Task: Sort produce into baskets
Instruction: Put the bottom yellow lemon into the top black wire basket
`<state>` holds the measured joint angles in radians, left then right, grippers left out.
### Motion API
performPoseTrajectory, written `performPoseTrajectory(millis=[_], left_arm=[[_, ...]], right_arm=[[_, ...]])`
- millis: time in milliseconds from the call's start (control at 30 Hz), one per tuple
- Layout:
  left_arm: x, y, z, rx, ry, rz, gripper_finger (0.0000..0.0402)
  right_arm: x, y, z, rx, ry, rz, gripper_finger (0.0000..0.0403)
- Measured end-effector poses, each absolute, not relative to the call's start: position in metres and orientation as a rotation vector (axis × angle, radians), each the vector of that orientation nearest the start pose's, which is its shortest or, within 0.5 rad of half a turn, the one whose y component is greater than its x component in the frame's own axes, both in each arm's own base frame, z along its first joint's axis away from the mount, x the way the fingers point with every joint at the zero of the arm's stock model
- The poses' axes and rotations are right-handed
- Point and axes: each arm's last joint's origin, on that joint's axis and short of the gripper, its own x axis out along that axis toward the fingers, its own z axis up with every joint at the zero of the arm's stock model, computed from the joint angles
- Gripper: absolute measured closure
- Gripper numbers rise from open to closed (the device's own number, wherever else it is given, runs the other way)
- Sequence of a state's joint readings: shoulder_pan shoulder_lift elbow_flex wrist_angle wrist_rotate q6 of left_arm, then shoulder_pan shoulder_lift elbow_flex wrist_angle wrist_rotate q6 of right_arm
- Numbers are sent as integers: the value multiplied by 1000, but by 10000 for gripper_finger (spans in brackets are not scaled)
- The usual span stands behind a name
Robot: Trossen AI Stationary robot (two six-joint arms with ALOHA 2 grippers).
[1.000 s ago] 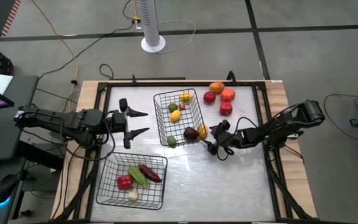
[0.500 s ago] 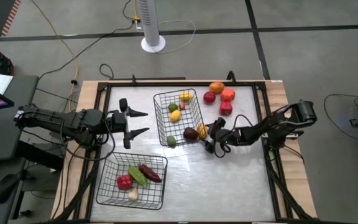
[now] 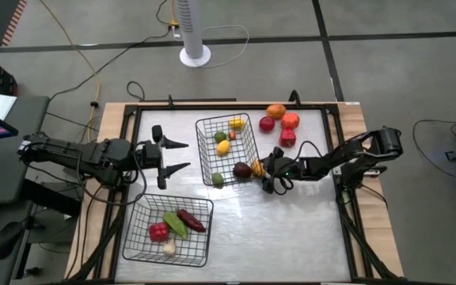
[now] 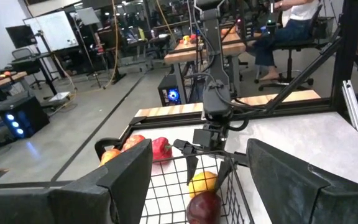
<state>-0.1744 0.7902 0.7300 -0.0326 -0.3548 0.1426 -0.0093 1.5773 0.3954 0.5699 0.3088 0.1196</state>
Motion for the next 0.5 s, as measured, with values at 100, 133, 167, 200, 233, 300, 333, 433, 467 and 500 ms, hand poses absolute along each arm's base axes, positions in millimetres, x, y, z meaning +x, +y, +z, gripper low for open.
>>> performPoseTrajectory(millis=[100, 133, 167, 200, 233, 300, 333, 433, 467, 500], left_arm=[[176, -21, 327, 170, 103, 173, 152], [176, -21, 327, 170, 103, 173, 152], [176, -21, 327, 169, 103, 173, 152], [176, -21, 327, 169, 103, 173, 152], [176, -21, 327, 169, 103, 173, 152], [176, -21, 327, 169, 104, 173, 152], [176, -21, 327, 169, 105, 173, 152], [176, -21, 327, 170, 107, 173, 152], [176, -21, 327, 170, 108, 173, 152], [176, -21, 327, 170, 109, 173, 152]], right_arm=[[248, -11, 109, 22, 591, -342, 104], [248, -11, 109, 23, 591, -342, 104], [248, -11, 109, 23, 591, -342, 104], [248, -11, 109, 24, 591, -343, 104], [248, -11, 108, 25, 592, -343, 104], [248, -10, 108, 29, 595, -343, 103], [247, -10, 108, 31, 600, -343, 103], [246, -8, 108, 41, 621, -347, 103], [245, -7, 108, 45, 627, -349, 103], [244, -7, 108, 49, 632, -351, 103]])
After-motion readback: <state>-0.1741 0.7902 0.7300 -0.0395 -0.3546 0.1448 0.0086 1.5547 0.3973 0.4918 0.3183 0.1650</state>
